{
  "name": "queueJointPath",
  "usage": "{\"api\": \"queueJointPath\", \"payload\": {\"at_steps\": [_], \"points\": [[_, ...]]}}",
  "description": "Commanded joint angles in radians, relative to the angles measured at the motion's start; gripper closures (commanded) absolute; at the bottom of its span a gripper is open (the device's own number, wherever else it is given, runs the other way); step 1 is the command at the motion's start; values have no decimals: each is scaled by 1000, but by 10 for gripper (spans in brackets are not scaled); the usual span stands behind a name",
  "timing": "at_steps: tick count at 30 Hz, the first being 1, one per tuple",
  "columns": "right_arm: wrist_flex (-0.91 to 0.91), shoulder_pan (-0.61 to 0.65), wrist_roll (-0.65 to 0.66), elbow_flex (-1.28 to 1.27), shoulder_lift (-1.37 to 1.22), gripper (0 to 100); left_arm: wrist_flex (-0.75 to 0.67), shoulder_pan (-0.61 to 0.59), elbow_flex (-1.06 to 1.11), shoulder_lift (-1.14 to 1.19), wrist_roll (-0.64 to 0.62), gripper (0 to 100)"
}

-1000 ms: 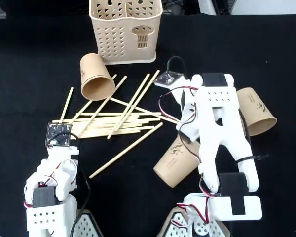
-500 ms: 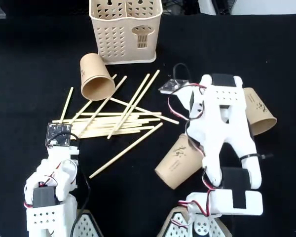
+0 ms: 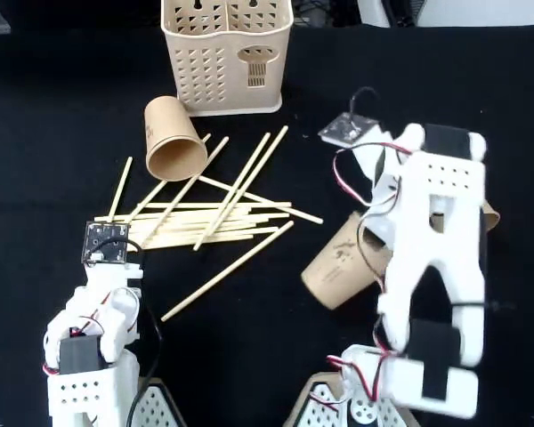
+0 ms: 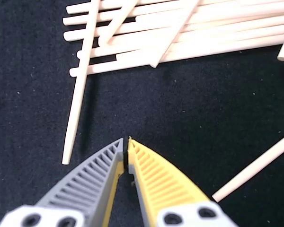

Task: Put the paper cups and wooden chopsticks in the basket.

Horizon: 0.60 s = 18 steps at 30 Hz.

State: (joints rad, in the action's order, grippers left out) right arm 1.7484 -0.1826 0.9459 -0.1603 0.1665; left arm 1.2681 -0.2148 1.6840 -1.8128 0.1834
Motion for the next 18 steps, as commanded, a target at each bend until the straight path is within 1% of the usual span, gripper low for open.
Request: {"api": "queueJointPath", "payload": {"at_steps": [1,6,9,12,16,18], "points": [[-26,-11,-44,58,150,986,3,5,15,-6,-6,970],[-181,-11,-51,44,280,986,3,5,15,-6,-6,970],[-235,-3,-49,4,286,986,3,5,15,-6,-6,970],[-287,9,-49,-96,286,986,3,5,15,-6,-6,970],[-428,14,-49,-219,288,986,3,5,15,-6,-6,970],[-494,11,-49,-239,288,986,3,5,15,-6,-6,970]]}}
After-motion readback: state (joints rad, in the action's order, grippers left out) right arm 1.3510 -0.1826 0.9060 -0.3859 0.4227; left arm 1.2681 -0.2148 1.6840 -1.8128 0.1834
